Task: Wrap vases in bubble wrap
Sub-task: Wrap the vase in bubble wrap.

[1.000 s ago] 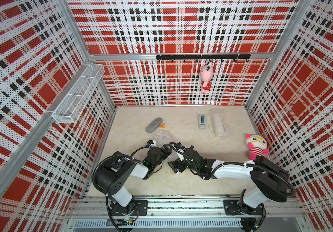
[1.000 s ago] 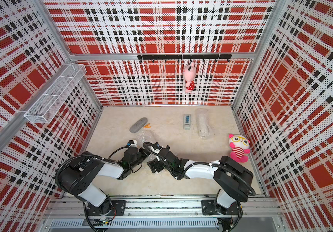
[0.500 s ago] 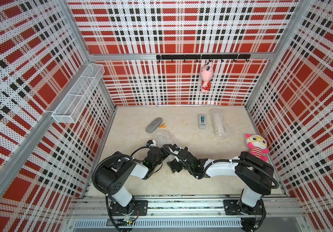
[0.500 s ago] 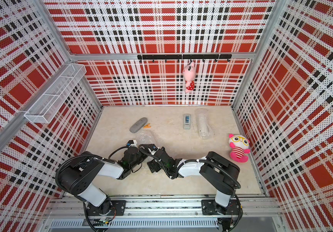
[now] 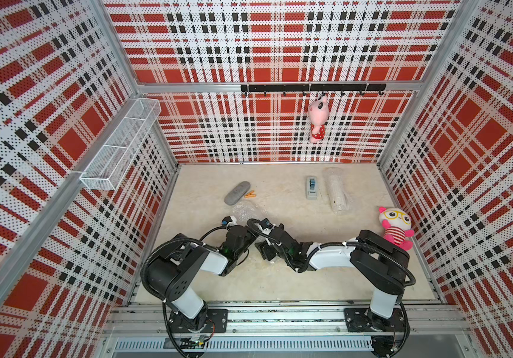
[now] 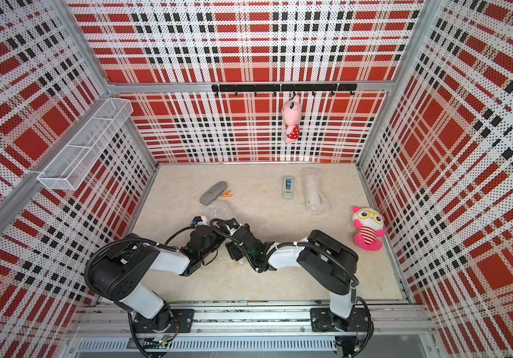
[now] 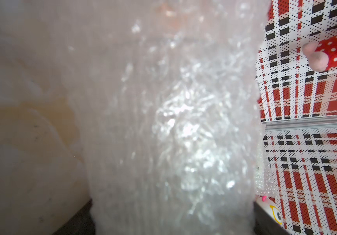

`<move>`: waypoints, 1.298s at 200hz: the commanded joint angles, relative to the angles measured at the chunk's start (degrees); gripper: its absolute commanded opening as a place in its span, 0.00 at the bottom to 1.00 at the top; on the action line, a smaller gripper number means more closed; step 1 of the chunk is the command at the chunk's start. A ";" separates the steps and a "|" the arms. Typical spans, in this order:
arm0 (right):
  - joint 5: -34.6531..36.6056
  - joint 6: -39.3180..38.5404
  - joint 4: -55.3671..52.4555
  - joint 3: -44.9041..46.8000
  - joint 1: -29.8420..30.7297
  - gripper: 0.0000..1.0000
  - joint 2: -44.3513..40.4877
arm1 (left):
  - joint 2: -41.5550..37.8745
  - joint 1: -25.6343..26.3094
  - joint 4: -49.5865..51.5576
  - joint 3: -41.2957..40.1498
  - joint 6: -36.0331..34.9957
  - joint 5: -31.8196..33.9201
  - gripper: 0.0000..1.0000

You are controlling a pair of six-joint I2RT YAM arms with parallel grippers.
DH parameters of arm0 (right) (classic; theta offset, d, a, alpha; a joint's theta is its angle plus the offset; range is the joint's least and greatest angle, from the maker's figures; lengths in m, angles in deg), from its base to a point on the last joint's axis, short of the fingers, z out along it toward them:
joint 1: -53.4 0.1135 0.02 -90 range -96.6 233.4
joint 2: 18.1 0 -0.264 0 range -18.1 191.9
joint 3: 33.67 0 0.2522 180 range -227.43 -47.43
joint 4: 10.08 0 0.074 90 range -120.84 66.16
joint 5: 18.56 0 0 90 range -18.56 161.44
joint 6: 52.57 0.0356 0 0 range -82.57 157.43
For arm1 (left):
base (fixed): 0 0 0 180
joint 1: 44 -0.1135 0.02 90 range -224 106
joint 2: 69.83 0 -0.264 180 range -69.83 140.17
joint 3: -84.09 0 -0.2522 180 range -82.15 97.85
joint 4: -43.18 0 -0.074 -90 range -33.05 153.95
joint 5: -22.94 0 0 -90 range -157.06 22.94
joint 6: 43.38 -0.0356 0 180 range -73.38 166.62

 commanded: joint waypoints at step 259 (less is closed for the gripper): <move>-26.24 17.05 5.27 10.92 -15.60 0.94 -3.44 | 6.32 -2.35 0.17 -2.32 -6.87 -11.63 0.62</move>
